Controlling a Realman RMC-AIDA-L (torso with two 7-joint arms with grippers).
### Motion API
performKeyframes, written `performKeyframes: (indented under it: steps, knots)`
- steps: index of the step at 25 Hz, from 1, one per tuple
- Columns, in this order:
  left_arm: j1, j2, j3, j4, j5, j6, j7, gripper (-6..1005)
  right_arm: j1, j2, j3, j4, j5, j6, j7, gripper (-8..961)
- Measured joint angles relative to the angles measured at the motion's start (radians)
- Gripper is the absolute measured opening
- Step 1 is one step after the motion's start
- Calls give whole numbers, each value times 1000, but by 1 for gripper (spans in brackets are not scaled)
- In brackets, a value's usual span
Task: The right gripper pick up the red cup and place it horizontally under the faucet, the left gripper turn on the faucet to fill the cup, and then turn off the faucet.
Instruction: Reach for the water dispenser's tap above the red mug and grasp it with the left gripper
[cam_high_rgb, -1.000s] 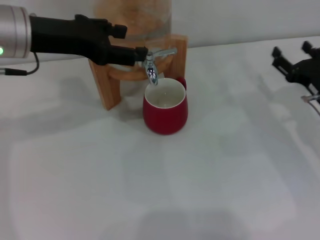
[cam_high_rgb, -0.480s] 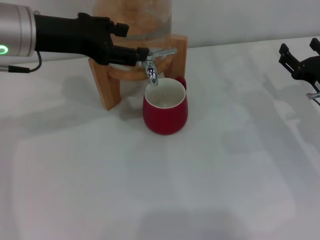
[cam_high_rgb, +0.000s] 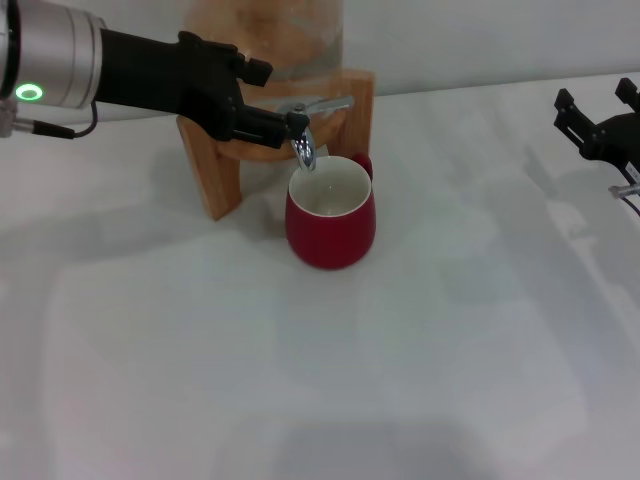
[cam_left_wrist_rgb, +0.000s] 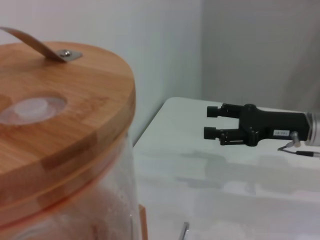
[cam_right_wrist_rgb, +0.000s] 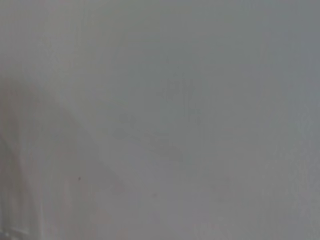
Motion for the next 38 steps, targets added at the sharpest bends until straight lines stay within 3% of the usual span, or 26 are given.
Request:
performKeyframes:
  steps: [25, 38]
  knots:
    - [-65, -25, 8, -100, 7, -130, 124, 830, 9, 2, 0, -1, 0, 1, 5, 830]
    - [-73, -30, 75, -119, -8, -186, 136, 827, 9, 3, 0, -1, 0, -5, 5, 830]
